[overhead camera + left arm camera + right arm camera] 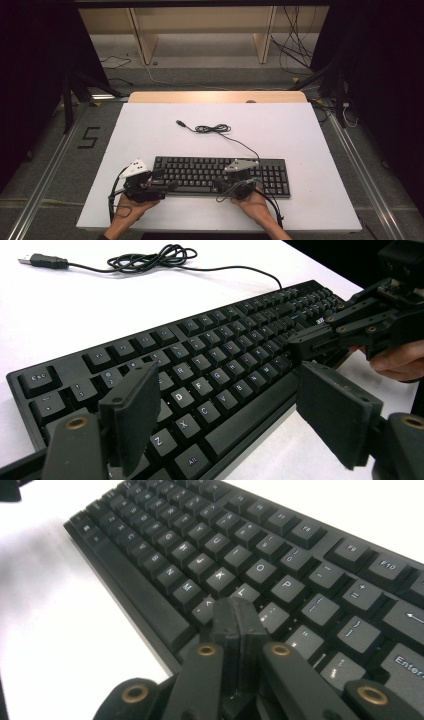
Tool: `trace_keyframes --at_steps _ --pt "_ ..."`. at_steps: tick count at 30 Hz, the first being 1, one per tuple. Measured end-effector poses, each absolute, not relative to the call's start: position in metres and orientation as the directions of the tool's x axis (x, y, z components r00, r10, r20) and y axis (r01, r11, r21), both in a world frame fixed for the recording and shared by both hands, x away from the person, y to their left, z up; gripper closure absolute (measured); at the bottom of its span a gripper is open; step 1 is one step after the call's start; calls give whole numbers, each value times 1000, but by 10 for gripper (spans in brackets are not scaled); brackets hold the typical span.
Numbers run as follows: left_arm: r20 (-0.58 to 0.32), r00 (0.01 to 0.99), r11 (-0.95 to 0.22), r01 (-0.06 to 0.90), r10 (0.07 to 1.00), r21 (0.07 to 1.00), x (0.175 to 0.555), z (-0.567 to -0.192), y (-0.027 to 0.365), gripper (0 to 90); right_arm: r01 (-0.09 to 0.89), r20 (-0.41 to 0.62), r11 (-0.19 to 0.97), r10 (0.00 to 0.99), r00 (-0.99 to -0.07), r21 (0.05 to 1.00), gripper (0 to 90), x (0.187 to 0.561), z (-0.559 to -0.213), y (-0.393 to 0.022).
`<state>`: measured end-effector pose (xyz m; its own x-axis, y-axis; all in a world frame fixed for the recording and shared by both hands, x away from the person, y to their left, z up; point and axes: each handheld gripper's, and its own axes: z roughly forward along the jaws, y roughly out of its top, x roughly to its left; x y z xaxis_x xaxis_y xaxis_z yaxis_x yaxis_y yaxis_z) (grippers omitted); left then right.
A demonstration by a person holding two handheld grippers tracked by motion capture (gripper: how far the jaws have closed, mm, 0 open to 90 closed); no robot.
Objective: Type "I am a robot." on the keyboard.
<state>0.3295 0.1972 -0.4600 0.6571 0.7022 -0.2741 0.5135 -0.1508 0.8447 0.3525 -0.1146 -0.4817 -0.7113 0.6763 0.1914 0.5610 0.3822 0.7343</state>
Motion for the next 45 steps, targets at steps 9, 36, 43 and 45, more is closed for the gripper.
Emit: trace_keyframes --at_steps 9,36,43,45 --pt "-275 656 -148 513 703 845 330 -460 198 252 560 234 310 678 -697 768 888 353 -470 -129" --pt "-279 658 -148 515 700 844 330 -460 198 251 493 229 234 670 -706 838 401 332 -450 -174" --pt "-278 661 -149 512 697 846 330 -459 198 251 473 207 221 688 -695 853 383 324 -449 -188" --pt "-278 661 -148 512 697 846 329 -459 197 251 470 201 219 695 -690 855 380 322 -450 -193"
